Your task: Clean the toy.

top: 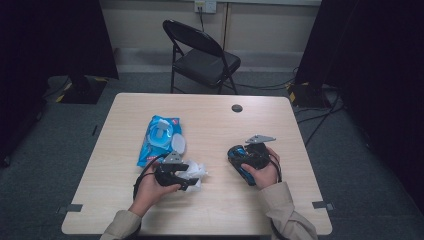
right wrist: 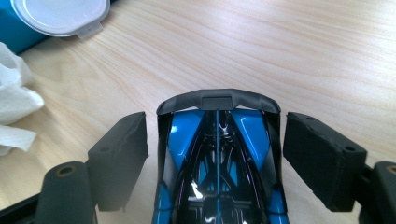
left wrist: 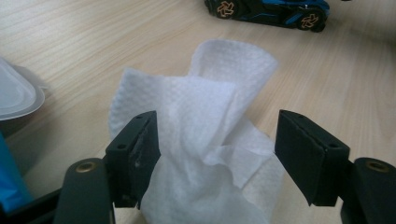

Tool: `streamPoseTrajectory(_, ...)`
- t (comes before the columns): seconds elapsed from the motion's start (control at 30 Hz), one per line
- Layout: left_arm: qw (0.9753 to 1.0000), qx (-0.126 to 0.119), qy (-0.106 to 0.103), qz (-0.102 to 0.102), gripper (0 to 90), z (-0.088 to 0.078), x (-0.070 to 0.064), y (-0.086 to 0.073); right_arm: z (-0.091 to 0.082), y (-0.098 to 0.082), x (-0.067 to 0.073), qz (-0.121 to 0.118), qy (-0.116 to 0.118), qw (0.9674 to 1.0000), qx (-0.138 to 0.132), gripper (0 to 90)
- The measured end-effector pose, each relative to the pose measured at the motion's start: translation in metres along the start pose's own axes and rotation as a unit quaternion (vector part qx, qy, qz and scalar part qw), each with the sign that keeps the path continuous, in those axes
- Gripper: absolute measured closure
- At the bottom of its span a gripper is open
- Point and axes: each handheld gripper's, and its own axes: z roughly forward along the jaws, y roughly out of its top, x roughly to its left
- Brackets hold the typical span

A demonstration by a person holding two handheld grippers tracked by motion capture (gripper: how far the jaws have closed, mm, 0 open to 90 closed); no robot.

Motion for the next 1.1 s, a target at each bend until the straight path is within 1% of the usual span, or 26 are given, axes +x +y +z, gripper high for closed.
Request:
streamPoseTrajectory(0.03,1.0,-0.002,-0.001,-0.002,28.3,-0.001,-0.002,0.0,-0.005,0.0,0.0,-0.002,0.004,1.0,-0.008,22.2)
streamPoseTrajectory(0.07,1.0,-0.002,-0.001,-0.002,28.2,-0.001,-0.002,0.0,-0.005,0.0,0.0,-0.002,0.004,1.0,-0.008,22.2)
streamPoseTrajectory(0.1,1.0,-0.003,-0.001,0.0,28.0,-0.003,-0.003,0.0,-0.01,0.0,0.0,0.005,0.012,0.9998,-0.013,18.8)
streamPoseTrajectory(0.13,1.0,-0.003,-0.001,0.0,27.4,-0.003,-0.003,0.0,-0.012,-0.001,0.001,0.005,0.012,0.9998,-0.015,18.7)
streamPoseTrajectory(0.2,1.0,-0.006,-0.001,0.0,26.1,-0.008,-0.003,0.001,-0.017,-0.002,0.002,-0.014,0.011,0.9997,-0.015,17.3)
streamPoseTrajectory(0.23,1.0,-0.005,-0.003,-0.003,25.1,-0.01,-0.004,0.001,-0.019,-0.003,0.003,-0.016,0.013,0.9997,-0.015,16.7)
streamPoseTrajectory(0.33,1.0,-0.002,-0.001,0.001,23.4,-0.016,-0.005,0.0,-0.026,-0.005,0.004,-0.013,0.028,0.9994,-0.017,14.8)
streamPoseTrajectory(0.4,1.0,-0.001,0.004,0.005,22.2,-0.02,-0.005,-0.001,-0.032,-0.006,0.004,-0.02,0.031,0.9991,-0.021,14.7)
streamPoseTrajectory(0.47,1.0,-0.005,0.002,0.001,21.5,-0.024,-0.005,-0.002,-0.038,-0.008,0.005,-0.027,0.034,0.9988,-0.024,14.7)
streamPoseTrajectory(0.5,1.0,-0.003,0.004,0.003,21.0,-0.026,-0.005,-0.003,-0.04,-0.009,0.005,-0.025,0.036,0.9988,-0.023,14.7)
streamPoseTrajectory(0.63,0.9999,-0.001,0.009,0.008,18.9,-0.033,-0.004,-0.007,-0.047,-0.014,0.004,-0.03,0.034,0.9987,-0.022,14.7)
streamPoseTrajectory(0.7,0.9999,-0.002,0.01,0.009,18.8,-0.037,-0.004,-0.009,-0.051,-0.017,0.002,-0.025,0.035,0.9988,-0.021,14.7)
streamPoseTrajectory(0.8,0.9999,-0.001,0.012,0.007,18.7,-0.042,-0.003,-0.014,-0.056,-0.022,-0.001,-0.024,0.039,0.9987,-0.022,14.7)
streamPoseTrajectory(0.87,0.9999,0.003,0.014,0.009,18.4,-0.043,-0.002,-0.016,-0.059,-0.026,-0.002,-0.027,0.037,0.9987,-0.021,14.8)
streamPoseTrajectory(0.93,0.9999,0.004,0.015,0.005,18.3,-0.045,-0.002,-0.019,-0.062,-0.029,-0.003,-0.027,0.038,0.9987,-0.02,14.8)
streamPoseTrajectory(0.97,0.9998,0.004,0.016,0.006,18.2,-0.046,-0.002,-0.02,-0.063,-0.031,-0.003,-0.026,0.037,0.9988,-0.02,14.8)
streamPoseTrajectory(1.0,0.9998,0.004,0.016,0.006,18.1,-0.046,-0.002,-0.02,-0.063,-0.031,-0.003,-0.026,0.037,0.9988,-0.02,14.8)
streamPoseTrajectory(1.07,0.9999,0.001,0.011,0.003,17.7,-0.049,-0.002,-0.023,-0.068,-0.036,-0.006,-0.027,0.035,0.9988,-0.021,14.8)
streamPoseTrajectory(1.1,0.9999,0.001,0.012,0.005,17.5,-0.05,-0.002,-0.024,-0.07,-0.038,-0.006,-0.028,0.034,0.9988,-0.02,14.8)
